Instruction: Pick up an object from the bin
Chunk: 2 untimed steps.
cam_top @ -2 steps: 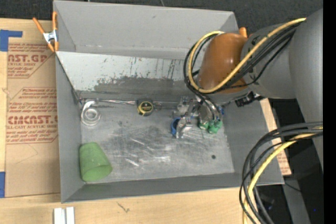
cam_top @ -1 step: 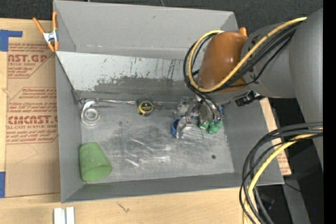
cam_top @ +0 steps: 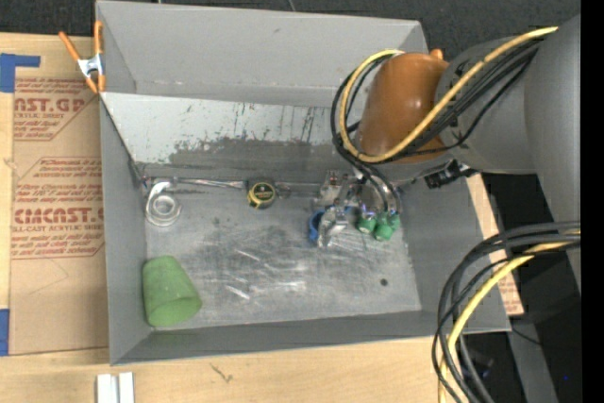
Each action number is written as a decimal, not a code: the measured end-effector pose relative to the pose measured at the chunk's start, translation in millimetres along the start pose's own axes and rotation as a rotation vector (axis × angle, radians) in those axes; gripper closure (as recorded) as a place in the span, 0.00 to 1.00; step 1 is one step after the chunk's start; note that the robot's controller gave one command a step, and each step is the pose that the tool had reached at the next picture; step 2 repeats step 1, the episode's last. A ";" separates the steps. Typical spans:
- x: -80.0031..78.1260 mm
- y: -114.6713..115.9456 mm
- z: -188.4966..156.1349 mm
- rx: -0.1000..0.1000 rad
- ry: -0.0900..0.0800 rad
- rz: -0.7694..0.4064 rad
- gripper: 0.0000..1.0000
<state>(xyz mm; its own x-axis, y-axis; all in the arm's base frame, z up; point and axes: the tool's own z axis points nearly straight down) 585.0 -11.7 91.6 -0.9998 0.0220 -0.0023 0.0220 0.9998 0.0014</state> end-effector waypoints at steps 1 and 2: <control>-1.8 0.8 -57.2 0.000 -0.005 -0.001 1.00; -1.8 0.8 -57.2 0.000 -0.005 -0.001 1.00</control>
Offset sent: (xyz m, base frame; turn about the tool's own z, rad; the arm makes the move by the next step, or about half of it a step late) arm 0.0000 0.0000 0.0538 0.0000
